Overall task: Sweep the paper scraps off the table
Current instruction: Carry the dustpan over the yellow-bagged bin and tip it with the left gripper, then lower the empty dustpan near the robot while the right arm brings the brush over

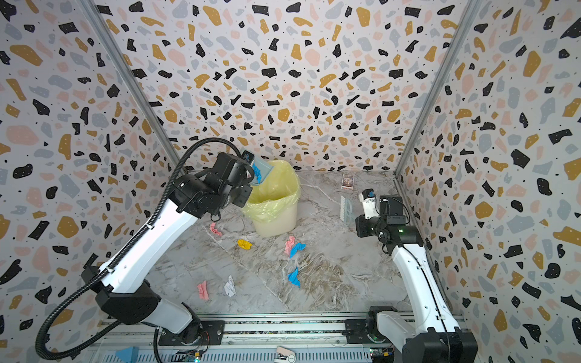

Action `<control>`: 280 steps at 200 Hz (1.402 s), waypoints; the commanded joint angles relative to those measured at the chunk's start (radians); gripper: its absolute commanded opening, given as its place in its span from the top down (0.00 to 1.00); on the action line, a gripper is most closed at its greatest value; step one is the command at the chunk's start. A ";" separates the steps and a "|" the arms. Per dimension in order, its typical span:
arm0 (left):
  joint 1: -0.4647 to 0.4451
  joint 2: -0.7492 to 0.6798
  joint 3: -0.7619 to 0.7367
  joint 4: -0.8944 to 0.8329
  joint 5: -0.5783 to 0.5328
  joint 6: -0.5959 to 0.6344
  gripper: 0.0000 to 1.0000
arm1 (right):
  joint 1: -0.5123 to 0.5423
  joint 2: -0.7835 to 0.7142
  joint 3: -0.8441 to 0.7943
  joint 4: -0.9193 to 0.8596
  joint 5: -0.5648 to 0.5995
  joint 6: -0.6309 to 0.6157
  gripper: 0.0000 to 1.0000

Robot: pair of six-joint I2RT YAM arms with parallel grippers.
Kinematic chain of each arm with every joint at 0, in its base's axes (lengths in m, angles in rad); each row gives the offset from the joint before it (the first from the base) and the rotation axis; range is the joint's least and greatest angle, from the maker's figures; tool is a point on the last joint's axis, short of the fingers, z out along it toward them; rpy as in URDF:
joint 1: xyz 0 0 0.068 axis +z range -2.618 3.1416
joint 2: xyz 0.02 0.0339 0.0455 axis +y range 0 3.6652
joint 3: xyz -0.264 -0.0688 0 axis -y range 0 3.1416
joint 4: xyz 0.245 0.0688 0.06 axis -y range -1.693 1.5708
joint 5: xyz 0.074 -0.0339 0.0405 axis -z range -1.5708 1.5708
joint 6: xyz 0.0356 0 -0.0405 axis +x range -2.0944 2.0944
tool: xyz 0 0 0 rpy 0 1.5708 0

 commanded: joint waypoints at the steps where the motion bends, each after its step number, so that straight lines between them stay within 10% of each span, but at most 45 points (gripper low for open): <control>1: 0.007 0.038 0.051 -0.061 -0.068 0.066 1.00 | -0.004 -0.024 -0.001 0.001 -0.013 0.008 1.00; 280: -0.223 0.147 -0.128 0.047 -0.666 0.416 1.00 | -0.001 0.013 0.013 0.005 -0.071 0.027 1.00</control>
